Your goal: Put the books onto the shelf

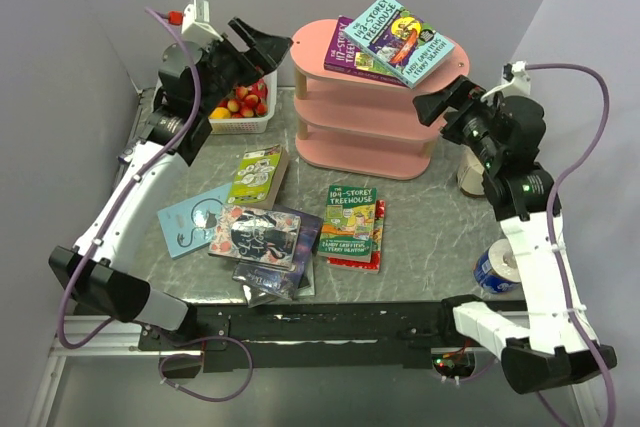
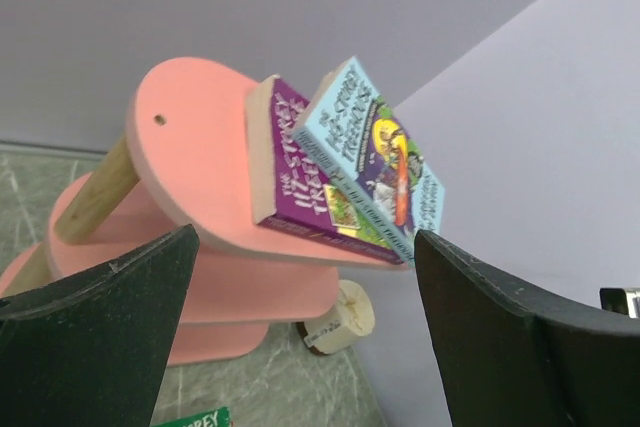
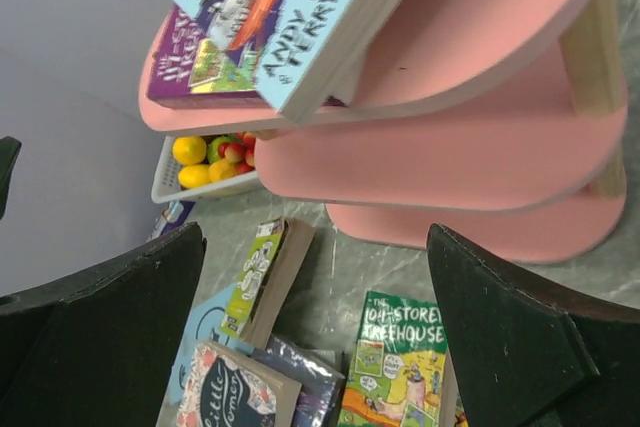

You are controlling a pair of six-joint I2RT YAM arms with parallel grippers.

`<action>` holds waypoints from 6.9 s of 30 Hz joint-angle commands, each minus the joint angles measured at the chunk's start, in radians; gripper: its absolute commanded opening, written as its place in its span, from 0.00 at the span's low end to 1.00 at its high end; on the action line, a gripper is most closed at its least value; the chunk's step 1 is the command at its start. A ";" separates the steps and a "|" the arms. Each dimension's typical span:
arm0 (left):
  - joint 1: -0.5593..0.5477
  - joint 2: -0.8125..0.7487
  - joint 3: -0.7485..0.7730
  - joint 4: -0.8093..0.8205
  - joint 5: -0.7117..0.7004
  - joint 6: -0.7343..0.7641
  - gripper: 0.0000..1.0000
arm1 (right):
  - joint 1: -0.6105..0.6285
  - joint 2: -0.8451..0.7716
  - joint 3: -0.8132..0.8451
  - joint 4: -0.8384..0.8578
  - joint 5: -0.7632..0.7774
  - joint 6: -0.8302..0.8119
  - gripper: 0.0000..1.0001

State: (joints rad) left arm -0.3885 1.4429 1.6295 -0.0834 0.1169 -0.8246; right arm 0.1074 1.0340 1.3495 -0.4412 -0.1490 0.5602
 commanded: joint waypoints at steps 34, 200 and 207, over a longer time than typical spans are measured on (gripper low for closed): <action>-0.004 0.482 0.489 0.201 0.348 -0.067 0.56 | 0.140 0.018 0.083 0.093 0.197 0.056 0.78; 0.013 0.599 0.478 0.263 0.385 -0.122 0.32 | 0.003 0.301 0.254 0.076 -0.054 0.063 0.67; 0.010 0.559 0.394 0.287 0.389 -0.110 0.31 | 0.003 0.324 0.270 0.081 -0.061 0.056 0.63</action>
State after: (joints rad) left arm -0.3748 2.0613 2.0575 0.1909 0.4793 -0.9585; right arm 0.1070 1.3441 1.6001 -0.3969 -0.2211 0.6331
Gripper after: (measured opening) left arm 0.308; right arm 0.636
